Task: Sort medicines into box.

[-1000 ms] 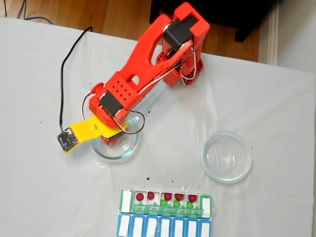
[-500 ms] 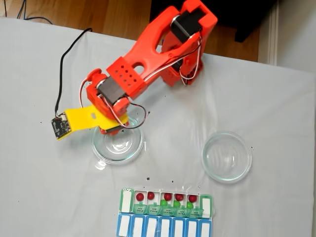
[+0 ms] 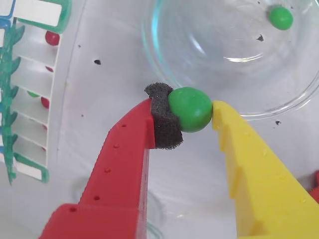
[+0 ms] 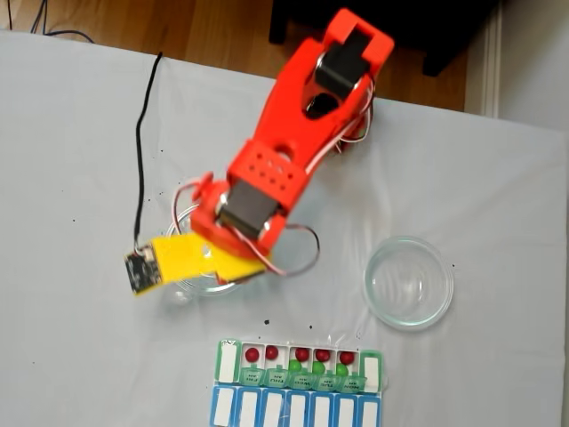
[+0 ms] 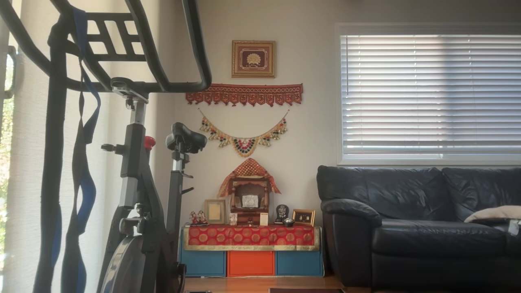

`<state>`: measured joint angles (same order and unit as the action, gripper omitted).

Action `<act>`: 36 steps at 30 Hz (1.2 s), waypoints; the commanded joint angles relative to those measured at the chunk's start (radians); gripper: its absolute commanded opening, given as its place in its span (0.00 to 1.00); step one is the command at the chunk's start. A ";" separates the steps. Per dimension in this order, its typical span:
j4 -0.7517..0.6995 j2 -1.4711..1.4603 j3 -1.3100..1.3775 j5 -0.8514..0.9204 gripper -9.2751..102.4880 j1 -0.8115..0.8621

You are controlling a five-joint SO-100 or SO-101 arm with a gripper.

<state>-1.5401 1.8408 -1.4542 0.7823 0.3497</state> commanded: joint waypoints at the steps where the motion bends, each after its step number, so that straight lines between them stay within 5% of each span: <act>1: -0.014 -0.009 0.160 -0.080 0.09 -0.058; 20: 0.067 -0.207 0.325 -0.469 0.09 -0.212; 36: -0.081 -0.541 0.738 -0.561 0.09 -0.278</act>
<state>-1.6122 1.2701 -0.8452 0.2347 0.1058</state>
